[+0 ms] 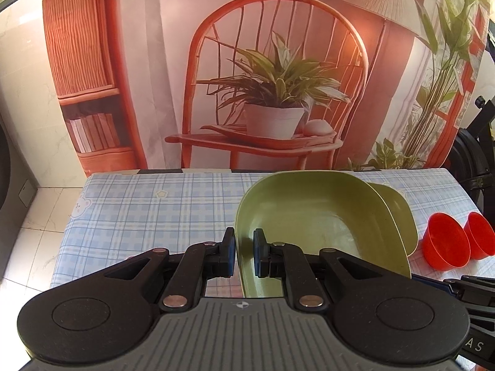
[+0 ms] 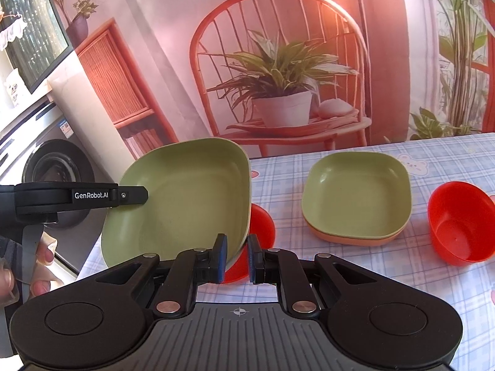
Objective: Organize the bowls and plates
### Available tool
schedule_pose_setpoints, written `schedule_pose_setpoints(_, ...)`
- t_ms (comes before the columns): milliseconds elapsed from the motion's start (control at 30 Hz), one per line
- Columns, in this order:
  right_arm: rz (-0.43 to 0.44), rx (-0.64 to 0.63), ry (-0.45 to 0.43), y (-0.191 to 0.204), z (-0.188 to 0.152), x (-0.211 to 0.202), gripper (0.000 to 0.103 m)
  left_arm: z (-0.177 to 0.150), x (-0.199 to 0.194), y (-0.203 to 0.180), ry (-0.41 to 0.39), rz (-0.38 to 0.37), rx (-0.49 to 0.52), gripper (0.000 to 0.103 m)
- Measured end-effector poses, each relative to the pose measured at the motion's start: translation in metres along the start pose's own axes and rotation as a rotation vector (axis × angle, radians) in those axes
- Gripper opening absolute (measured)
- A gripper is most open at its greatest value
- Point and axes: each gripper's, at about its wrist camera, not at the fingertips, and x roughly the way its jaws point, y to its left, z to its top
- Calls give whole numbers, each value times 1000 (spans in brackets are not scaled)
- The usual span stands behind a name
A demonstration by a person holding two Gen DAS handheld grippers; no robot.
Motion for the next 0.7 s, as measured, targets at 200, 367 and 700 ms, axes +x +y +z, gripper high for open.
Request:
schedule_pose_setpoints(200,-24,50,-23,-30,1,-8,12,4,9,-27,12,-22,26,13)
schedule_pose_setpoints(367,-36,81,-35,-50,1,-11,12,9,21,-44,18,-47,32,13)
schedule_pose_setpoints(700,-71,142,-63,-91,4,-12,12,16,46,-80,32,-81,70,13)
